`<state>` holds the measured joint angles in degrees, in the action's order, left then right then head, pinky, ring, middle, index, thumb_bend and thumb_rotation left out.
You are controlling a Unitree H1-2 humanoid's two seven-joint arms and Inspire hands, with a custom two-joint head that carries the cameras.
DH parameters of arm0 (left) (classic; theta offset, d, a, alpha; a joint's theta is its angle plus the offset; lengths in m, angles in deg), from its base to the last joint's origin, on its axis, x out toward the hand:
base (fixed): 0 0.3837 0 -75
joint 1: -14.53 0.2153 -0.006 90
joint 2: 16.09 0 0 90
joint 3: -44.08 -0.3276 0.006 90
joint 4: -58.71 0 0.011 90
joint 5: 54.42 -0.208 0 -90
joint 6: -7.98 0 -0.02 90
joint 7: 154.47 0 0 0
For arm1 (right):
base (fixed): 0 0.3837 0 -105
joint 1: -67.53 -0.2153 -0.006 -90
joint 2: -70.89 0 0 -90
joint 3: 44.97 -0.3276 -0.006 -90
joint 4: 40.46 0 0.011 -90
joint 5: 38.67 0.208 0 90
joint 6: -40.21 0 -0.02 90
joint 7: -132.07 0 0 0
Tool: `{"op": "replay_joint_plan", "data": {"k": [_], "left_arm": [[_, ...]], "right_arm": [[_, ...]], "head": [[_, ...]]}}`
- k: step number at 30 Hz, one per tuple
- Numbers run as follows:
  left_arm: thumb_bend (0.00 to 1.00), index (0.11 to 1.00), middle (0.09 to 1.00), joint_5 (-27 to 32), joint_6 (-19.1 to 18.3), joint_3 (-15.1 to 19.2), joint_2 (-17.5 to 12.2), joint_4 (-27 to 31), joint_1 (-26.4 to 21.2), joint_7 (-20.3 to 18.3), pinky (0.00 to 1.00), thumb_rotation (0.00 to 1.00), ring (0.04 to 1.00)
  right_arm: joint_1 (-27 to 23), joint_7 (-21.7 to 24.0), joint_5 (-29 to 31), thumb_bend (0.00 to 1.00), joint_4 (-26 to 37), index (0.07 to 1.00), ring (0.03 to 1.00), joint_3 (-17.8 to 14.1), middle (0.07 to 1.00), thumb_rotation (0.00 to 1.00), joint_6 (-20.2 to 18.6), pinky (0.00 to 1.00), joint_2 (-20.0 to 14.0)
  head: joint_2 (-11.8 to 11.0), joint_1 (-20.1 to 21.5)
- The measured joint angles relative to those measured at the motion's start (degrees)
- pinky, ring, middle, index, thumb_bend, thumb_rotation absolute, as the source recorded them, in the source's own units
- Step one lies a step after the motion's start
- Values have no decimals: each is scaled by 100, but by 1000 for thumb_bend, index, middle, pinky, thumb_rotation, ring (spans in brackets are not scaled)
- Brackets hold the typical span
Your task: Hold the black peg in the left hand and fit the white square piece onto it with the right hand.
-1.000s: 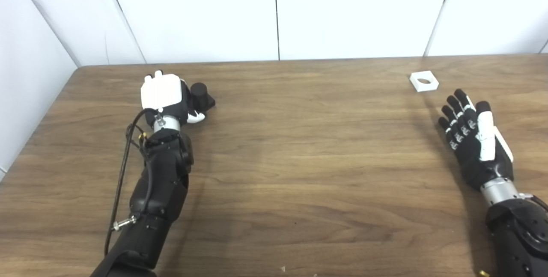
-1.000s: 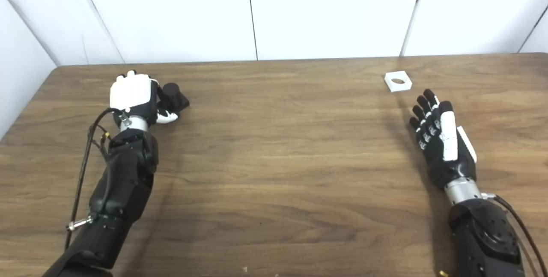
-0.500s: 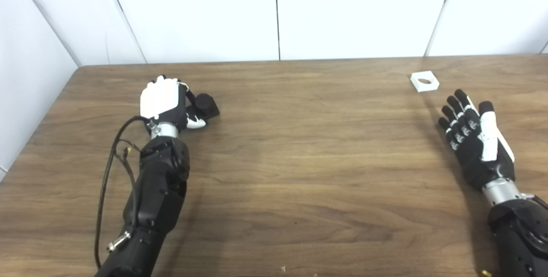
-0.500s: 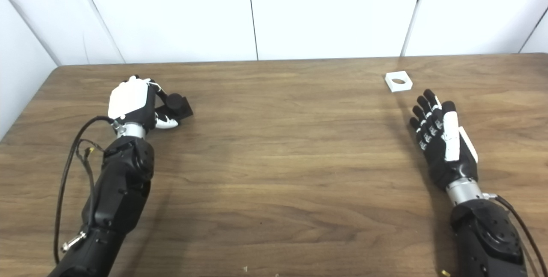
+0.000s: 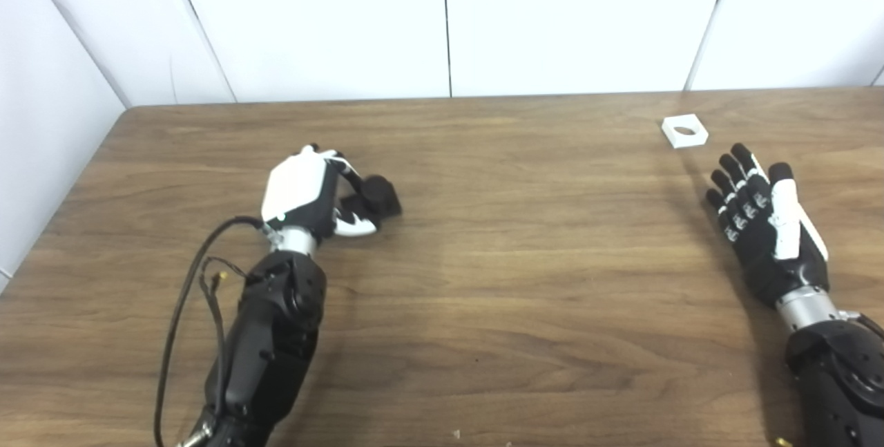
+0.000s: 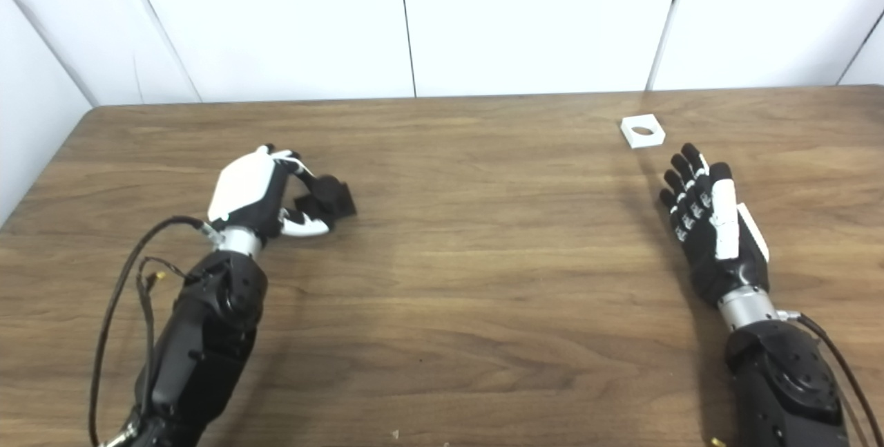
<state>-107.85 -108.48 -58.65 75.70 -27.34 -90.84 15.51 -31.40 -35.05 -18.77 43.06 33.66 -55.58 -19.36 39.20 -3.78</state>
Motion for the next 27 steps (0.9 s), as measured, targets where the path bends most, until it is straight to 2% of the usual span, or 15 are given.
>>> {"op": "replay_joint_plan", "data": {"k": [6,12,18,22,27], "left_arm": [[520,491,891,-79,-8,-195,119,485,261,-318,1000,70,1000],[518,492,897,-277,11,-545,132,917,508,-541,1000,75,1000],[518,491,889,-514,114,-797,162,1018,672,-310,1000,74,1000],[518,491,884,-533,311,-970,164,1068,787,-157,1000,73,1000],[516,491,889,-533,379,-1130,230,1219,923,-124,1000,75,1000]], "right_arm": [[-13,0,-74,547,3,1000,1000,50,1000,1000,2,1000,0],[-21,-18,-147,568,27,1000,1000,100,1000,999,-43,1000,4],[-23,-52,-166,552,52,1000,1000,115,1000,992,-81,1000,8],[-22,-88,-203,554,65,1000,1000,127,1000,991,-83,1000,9],[-19,-134,-209,569,100,1000,1000,135,1000,977,-135,1000,16]], "head": [[44,35],[62,53],[88,114],[123,149],[158,193]]}}
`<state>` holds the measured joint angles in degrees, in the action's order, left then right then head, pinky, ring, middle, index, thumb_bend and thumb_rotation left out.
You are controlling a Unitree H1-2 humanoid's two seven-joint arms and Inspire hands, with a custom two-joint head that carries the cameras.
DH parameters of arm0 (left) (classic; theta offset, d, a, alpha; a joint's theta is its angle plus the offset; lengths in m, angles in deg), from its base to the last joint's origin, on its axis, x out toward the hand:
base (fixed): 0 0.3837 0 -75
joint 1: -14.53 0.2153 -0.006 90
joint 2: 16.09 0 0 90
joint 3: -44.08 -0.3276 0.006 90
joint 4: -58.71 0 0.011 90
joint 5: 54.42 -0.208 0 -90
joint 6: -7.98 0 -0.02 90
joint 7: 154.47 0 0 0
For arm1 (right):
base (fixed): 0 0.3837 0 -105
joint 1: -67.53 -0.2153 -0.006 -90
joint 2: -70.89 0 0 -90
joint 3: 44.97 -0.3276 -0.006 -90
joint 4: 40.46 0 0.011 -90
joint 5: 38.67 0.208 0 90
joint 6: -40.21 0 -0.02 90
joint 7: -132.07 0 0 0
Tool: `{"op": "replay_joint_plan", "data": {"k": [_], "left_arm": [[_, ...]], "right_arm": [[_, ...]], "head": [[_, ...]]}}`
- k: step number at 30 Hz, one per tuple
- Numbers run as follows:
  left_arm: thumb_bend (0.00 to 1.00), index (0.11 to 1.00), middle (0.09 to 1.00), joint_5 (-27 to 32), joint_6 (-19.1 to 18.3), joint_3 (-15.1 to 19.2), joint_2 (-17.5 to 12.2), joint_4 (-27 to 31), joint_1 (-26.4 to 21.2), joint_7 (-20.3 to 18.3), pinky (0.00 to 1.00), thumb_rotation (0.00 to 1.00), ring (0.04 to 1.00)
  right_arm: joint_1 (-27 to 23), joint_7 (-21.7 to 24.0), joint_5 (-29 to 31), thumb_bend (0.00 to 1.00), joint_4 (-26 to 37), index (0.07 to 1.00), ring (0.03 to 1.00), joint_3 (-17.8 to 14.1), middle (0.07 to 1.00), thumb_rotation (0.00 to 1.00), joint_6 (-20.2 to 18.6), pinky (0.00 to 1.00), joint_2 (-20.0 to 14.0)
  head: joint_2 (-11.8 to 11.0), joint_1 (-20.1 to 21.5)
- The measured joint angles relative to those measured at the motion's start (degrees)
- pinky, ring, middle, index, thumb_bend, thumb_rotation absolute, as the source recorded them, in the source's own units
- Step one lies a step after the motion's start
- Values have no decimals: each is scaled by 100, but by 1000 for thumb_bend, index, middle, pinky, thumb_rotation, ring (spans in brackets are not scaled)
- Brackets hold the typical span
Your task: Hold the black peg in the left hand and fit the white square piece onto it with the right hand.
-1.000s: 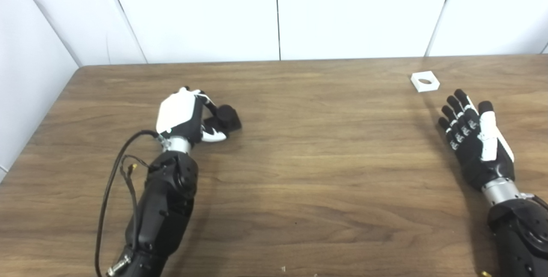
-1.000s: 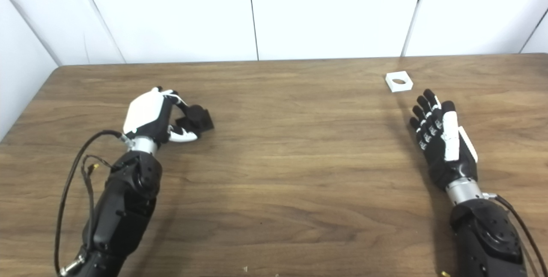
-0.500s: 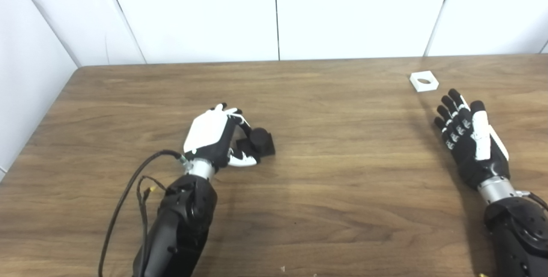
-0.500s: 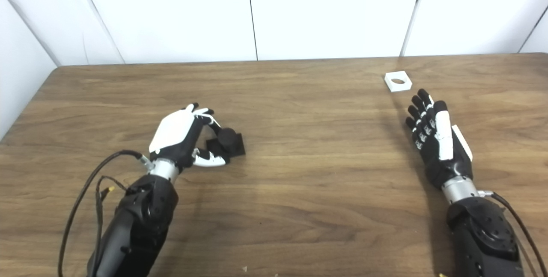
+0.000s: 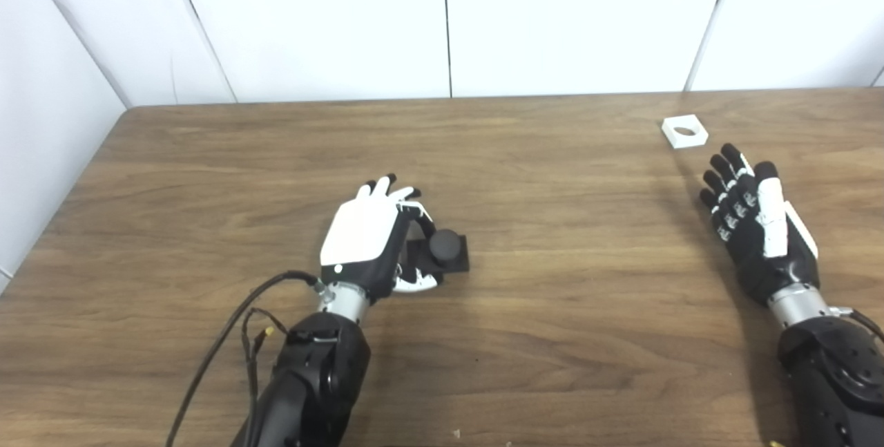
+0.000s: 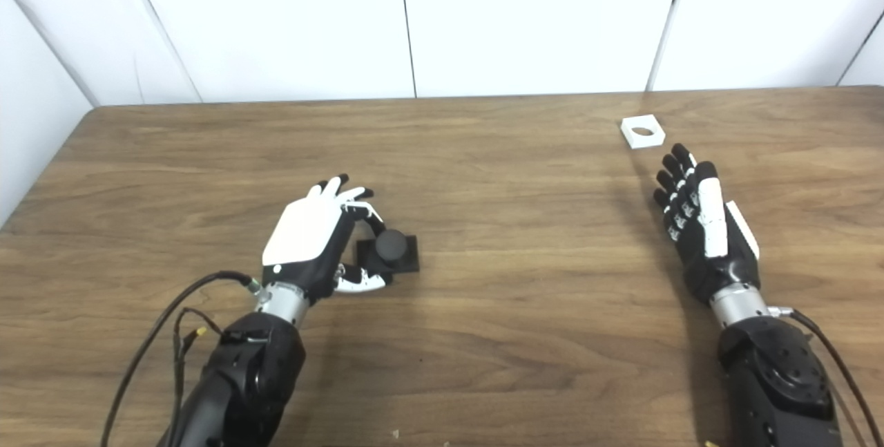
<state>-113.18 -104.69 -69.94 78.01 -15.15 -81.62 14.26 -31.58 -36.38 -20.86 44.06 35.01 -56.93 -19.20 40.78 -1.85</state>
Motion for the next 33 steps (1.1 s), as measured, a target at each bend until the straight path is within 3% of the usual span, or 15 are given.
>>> {"op": "replay_joint_plan", "data": {"k": [17,25,33], "left_arm": [[516,490,894,259,41,-459,500,587,800,-301,1000,70,1000],[513,485,891,455,-232,-496,686,809,956,-818,1000,71,1000],[514,484,884,255,-336,-479,821,878,993,-1128,1000,71,1000]], "right_arm": [[41,50,323,564,99,1000,1000,8,1000,926,-126,1000,75],[58,61,409,578,117,1000,1000,5,1000,911,-126,1000,140],[85,61,409,562,141,1000,1000,4,1000,914,-120,1000,143]], "head": [[62,-17],[106,-35],[150,-44]]}}
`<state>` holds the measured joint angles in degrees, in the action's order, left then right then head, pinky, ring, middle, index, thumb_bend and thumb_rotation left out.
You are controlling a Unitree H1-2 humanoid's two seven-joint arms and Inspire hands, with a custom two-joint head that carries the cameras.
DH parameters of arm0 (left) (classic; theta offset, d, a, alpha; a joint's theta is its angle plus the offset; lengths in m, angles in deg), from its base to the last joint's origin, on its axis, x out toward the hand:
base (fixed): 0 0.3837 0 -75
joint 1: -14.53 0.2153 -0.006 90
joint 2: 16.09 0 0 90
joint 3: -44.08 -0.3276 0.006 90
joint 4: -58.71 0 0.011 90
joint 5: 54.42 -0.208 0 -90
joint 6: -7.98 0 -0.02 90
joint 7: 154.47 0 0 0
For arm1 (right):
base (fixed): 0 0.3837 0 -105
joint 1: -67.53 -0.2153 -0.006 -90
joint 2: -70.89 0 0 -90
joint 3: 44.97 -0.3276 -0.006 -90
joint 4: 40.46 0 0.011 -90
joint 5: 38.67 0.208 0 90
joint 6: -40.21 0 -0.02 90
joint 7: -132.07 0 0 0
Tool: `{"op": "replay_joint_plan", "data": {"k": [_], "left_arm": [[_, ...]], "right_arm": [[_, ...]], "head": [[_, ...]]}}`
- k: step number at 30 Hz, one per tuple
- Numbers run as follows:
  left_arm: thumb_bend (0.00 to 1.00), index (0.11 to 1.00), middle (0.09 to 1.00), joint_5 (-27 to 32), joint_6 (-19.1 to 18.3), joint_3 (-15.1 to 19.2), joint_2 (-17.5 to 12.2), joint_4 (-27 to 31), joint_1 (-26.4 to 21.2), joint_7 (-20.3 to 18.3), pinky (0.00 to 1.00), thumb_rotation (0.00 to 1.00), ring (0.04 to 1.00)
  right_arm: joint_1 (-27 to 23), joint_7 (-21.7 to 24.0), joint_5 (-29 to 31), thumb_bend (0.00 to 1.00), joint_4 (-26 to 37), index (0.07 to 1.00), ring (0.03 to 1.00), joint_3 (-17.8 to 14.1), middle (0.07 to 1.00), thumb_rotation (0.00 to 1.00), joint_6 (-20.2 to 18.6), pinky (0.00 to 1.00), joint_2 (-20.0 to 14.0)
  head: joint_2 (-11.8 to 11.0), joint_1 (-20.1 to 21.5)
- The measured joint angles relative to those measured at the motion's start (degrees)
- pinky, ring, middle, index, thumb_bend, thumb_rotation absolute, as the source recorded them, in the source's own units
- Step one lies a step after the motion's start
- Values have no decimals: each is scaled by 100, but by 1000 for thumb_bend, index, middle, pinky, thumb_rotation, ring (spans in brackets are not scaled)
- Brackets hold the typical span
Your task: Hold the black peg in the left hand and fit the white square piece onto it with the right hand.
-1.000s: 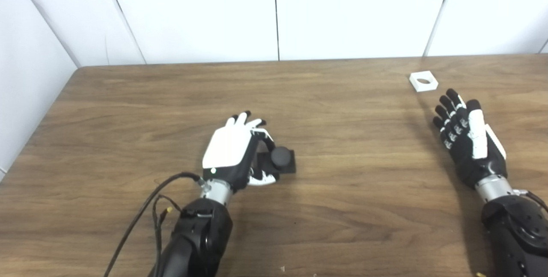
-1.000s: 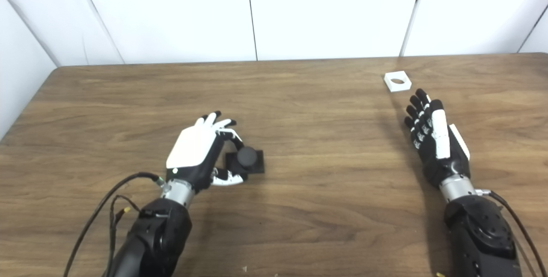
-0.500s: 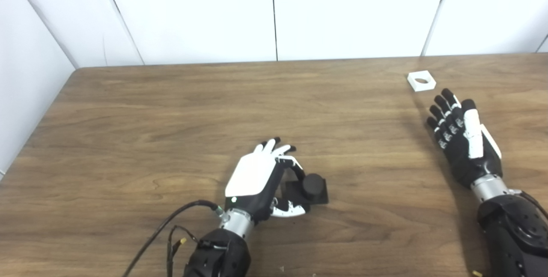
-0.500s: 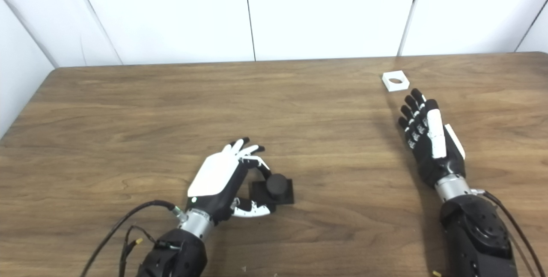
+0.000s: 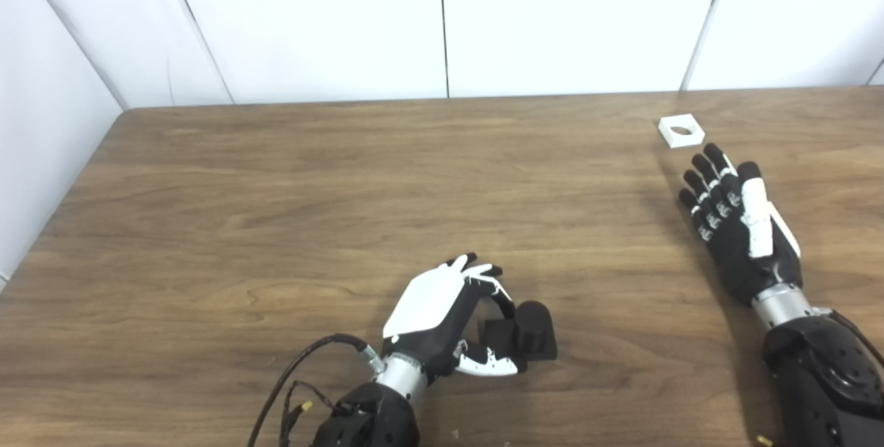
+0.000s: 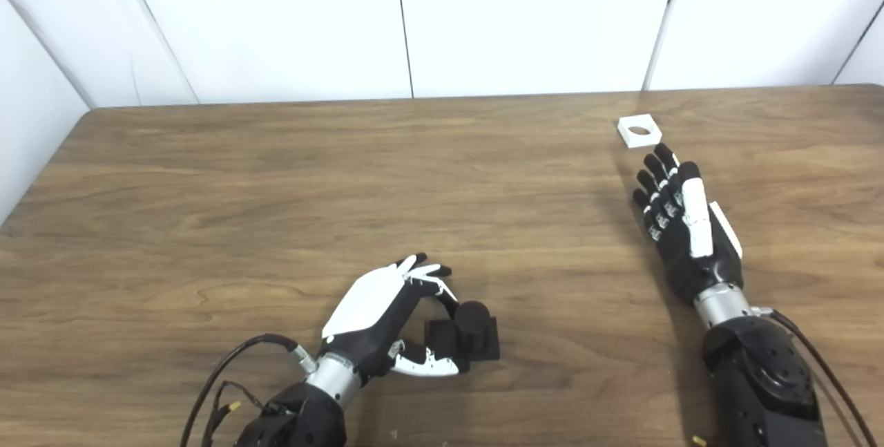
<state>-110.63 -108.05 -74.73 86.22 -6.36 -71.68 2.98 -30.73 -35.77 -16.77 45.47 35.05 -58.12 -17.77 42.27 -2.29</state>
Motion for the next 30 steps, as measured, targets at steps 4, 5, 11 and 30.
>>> {"op": "replay_joint_plan", "data": {"k": [4,5,11,30], "left_arm": [[514,483,887,-19,1,-9,-1,1,15,5,1000,71,1000],[514,484,888,-26,1,-12,-1,2,17,7,1000,70,1000],[514,487,893,-96,4,-39,0,23,46,18,1000,69,1000],[515,485,892,-102,62,-78,-35,18,118,234,1000,68,1000]], "right_arm": [[23,-4,-37,573,36,1000,1000,6,1000,938,-3,1000,6],[24,-9,-68,572,42,1000,1000,12,1000,942,-3,1000,5],[28,-2,-105,570,55,1000,1000,10,1000,917,-4,1000,5],[-44,-136,-323,660,134,1000,1000,-6,1000,697,-171,1000,-105]], "head": [[18,-9],[26,0],[44,-9],[35,26]]}}
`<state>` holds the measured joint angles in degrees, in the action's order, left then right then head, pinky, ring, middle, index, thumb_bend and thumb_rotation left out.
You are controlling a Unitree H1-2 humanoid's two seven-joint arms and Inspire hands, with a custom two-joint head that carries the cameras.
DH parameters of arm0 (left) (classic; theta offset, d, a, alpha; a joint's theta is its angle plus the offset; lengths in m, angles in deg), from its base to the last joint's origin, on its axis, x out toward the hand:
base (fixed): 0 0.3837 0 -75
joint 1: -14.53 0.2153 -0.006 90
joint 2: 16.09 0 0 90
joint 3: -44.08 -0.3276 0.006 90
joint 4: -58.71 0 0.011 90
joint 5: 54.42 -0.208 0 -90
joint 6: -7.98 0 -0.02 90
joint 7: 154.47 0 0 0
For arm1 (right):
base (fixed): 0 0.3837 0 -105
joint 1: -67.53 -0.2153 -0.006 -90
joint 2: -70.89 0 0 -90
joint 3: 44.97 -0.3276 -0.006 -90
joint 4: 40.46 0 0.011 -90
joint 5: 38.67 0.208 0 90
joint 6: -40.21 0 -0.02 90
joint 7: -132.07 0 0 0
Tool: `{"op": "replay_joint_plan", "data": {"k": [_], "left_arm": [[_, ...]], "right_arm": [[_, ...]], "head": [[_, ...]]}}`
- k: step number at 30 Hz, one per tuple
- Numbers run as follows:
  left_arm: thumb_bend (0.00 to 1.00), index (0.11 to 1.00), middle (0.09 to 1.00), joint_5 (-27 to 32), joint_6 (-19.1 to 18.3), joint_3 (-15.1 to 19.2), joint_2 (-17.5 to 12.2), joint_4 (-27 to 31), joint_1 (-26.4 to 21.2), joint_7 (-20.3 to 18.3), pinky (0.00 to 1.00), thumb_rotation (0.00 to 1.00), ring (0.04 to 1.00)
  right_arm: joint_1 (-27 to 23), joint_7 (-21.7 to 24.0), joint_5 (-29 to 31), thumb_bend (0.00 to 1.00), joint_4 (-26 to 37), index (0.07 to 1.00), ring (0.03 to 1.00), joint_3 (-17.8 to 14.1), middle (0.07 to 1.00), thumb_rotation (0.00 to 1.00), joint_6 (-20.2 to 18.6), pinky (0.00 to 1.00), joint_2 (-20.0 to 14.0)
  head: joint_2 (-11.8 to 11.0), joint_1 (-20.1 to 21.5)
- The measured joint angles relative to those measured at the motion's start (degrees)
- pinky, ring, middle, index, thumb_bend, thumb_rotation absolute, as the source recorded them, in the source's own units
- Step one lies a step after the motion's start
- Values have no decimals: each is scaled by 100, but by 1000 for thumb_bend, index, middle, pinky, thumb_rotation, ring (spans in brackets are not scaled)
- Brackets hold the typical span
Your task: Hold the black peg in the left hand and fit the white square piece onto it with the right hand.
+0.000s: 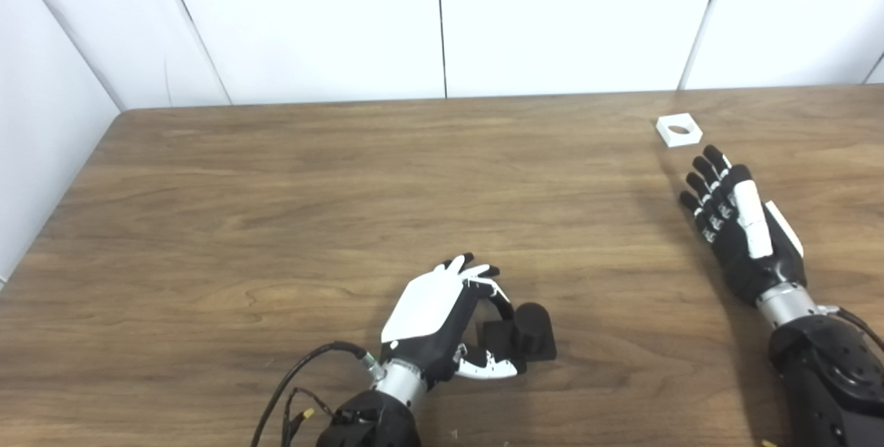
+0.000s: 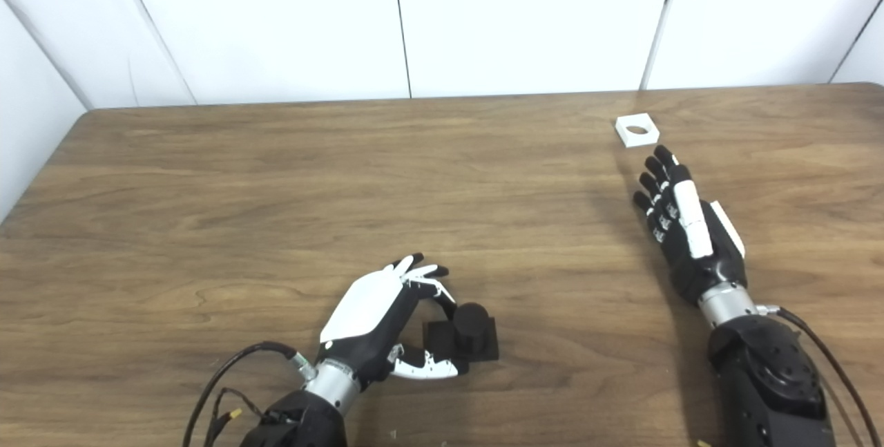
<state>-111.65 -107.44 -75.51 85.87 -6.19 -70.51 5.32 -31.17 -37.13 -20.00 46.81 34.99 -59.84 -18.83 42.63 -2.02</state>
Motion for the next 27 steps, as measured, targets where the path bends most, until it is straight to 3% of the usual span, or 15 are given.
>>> {"op": "replay_joint_plan", "data": {"k": [6,13,27], "left_arm": [[515,486,894,3,62,2,-19,-9,4,34,1000,68,1000],[515,485,892,6,97,6,-20,-27,3,50,1000,68,1000],[515,486,895,64,184,23,-23,-98,-7,158,1000,68,1000]], "right_arm": [[-112,-80,-29,712,-18,1000,1000,-39,1000,600,-128,1000,-8],[-597,-86,-210,612,-148,1000,1000,-21,1000,532,-289,1000,-210],[-2017,-32,-1794,685,-1501,947,1000,757,1000,387,-143,1000,-1190]], "head": [[-9,26],[-35,44],[-149,97]]}}
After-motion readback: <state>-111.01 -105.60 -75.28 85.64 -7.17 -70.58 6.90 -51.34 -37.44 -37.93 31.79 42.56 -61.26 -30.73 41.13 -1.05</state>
